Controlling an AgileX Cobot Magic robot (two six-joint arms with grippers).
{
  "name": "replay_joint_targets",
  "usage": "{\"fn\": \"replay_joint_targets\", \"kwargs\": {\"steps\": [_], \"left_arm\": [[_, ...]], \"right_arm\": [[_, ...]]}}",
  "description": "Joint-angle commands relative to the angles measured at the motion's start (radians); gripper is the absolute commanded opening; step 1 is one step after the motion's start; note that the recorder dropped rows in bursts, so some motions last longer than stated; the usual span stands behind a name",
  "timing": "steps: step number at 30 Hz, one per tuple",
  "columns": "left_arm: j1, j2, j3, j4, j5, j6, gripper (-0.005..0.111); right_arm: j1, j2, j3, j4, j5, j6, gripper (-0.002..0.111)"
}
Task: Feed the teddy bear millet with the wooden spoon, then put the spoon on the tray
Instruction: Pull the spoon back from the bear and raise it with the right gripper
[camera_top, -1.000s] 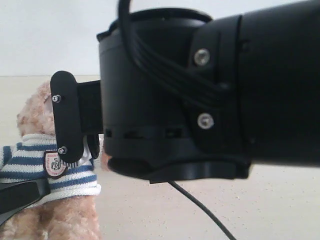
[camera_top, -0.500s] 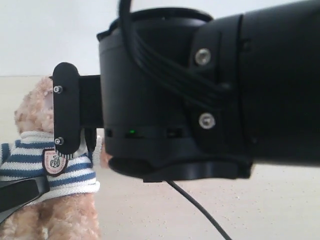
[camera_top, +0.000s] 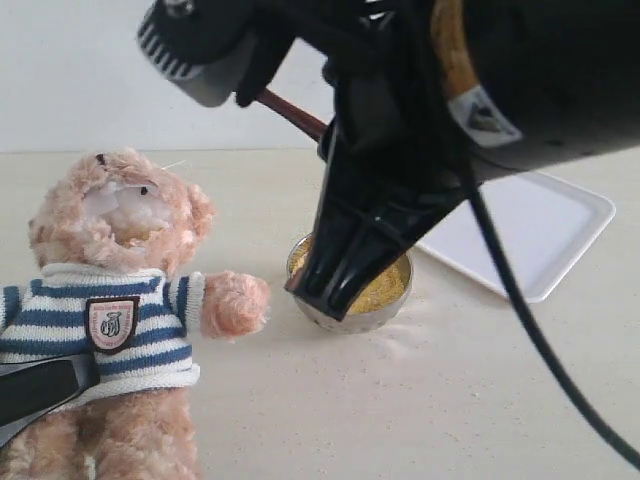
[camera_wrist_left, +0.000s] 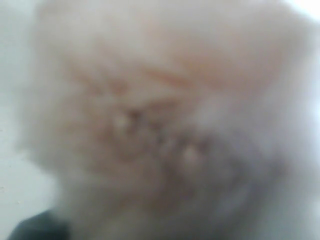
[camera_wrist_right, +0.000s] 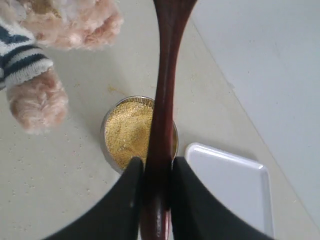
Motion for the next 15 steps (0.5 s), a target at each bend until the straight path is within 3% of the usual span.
{"fn": "replay_joint_targets", "kwargs": {"steps": [1, 11, 15], "left_arm": [[0.003, 0.000, 0.005, -0.018, 0.024, 0.008, 0.005], [0.003, 0.000, 0.005, -0.018, 0.022, 0.008, 0.005], [0.003, 0.000, 0.005, -0.018, 0.023, 0.008, 0.005]], "right_arm": [[-0.001, -0.091, 0.090, 0.003, -0.041, 0.099, 0.000], [-0.003, -0.136, 0.183, -0.149, -0.013, 0.362, 0.000], [-0.052, -0.166, 0.183, -0.158, -0.031, 0.407, 0.000]]}}
